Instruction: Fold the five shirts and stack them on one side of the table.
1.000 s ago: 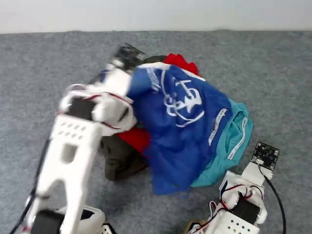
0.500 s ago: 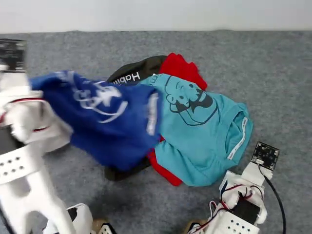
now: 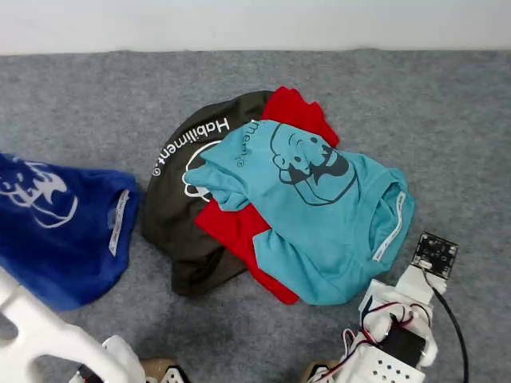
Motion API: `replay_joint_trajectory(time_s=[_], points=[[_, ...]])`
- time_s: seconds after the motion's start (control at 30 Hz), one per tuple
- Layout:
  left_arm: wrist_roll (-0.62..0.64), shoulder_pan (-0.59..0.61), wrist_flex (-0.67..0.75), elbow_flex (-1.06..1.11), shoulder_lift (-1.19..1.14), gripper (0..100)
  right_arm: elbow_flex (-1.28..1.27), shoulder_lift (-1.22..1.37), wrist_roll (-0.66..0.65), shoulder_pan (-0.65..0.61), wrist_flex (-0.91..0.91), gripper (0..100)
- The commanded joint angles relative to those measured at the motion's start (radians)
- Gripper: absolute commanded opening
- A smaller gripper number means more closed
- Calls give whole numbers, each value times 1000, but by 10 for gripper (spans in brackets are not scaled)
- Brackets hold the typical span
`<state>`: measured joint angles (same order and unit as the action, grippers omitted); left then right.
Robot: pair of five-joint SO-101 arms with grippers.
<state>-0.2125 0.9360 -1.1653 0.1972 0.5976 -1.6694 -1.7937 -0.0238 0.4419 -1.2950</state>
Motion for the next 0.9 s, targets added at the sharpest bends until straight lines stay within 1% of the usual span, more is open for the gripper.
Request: replay_joint_trajectory(time_s=[0.0,0.07,0.13,0.4,0.53,0.63,0.87], points=[[-75,9,-5,-5,46,97,-15,-2,-9,12,-2,9],[-72,11,-46,-4,46,164,-15,-2,-9,12,-2,9],[-74,11,-75,-4,46,202,-15,-2,-9,12,-2,9],[-78,23,-89,-10,52,210,-15,-2,-9,12,-2,9],[-80,54,-89,-10,104,215,-15,-2,-9,12,-2,9],[-87,54,-92,-5,163,242,-15,-2,-9,12,-2,9],[-92,48,-169,-4,253,246,-15,-2,-9,12,-2,9]])
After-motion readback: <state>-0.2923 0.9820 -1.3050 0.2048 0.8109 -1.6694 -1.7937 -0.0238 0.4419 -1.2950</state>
